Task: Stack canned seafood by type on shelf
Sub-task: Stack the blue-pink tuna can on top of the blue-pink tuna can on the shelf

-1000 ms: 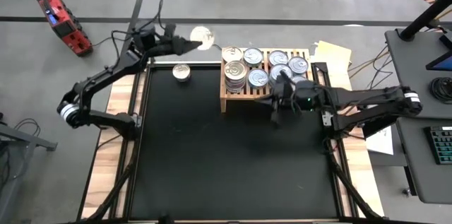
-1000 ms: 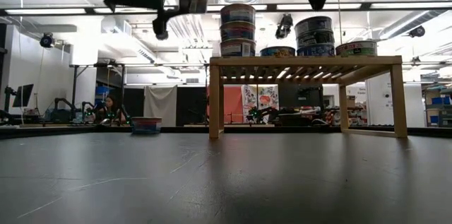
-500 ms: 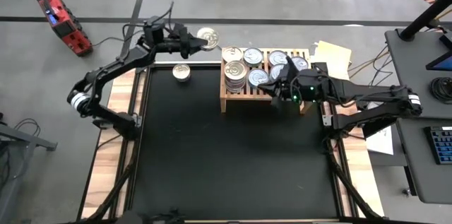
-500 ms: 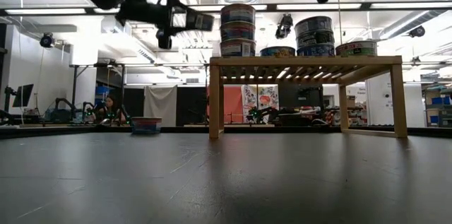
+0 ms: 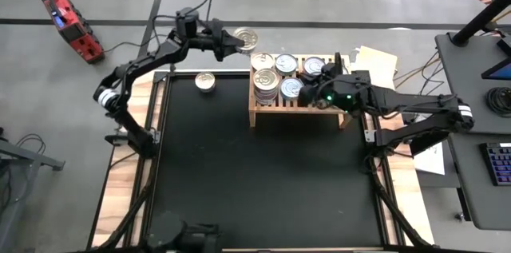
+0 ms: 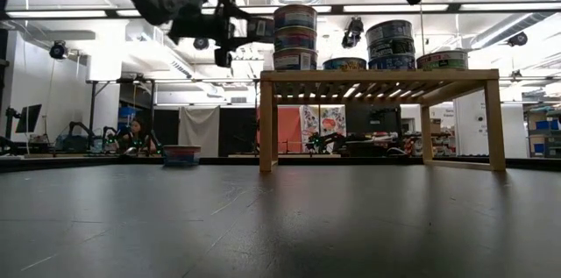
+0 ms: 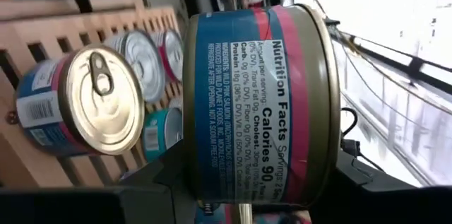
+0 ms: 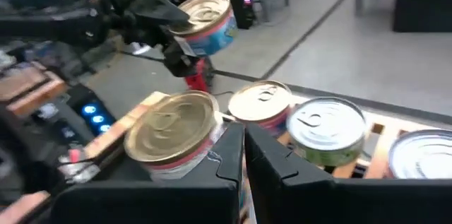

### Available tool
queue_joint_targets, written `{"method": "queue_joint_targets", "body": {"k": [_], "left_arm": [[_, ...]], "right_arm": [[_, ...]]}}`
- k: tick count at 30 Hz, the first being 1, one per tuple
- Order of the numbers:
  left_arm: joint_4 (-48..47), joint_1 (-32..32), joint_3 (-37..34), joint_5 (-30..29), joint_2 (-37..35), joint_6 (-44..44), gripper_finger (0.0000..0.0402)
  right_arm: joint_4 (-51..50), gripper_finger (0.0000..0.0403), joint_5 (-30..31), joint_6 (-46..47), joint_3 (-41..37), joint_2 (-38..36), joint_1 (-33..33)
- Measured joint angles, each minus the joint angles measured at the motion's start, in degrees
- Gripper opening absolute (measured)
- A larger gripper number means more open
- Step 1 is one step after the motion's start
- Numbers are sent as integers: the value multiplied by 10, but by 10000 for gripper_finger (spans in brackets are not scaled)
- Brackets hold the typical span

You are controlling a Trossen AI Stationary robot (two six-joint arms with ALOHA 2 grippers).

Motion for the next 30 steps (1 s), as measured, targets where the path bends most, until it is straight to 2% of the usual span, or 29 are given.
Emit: {"method": "queue_joint_targets", "body": {"k": [3, 8, 21, 30], "left_arm": [[-16, -3, 37, 36, 37, -3, 174], [-15, 0, 60, 54, 51, 6, 174], [-30, 0, -7, 30, 52, 32, 174], [-28, -1, -23, 3, 53, 47, 174]], "right_arm": [[1, 9, 18, 2, 0, 18, 0], [2, 9, 27, 37, 0, 45, 0], [-1, 9, 29, 45, 8, 61, -6], [-1, 9, 28, 45, 8, 61, -8]]}}
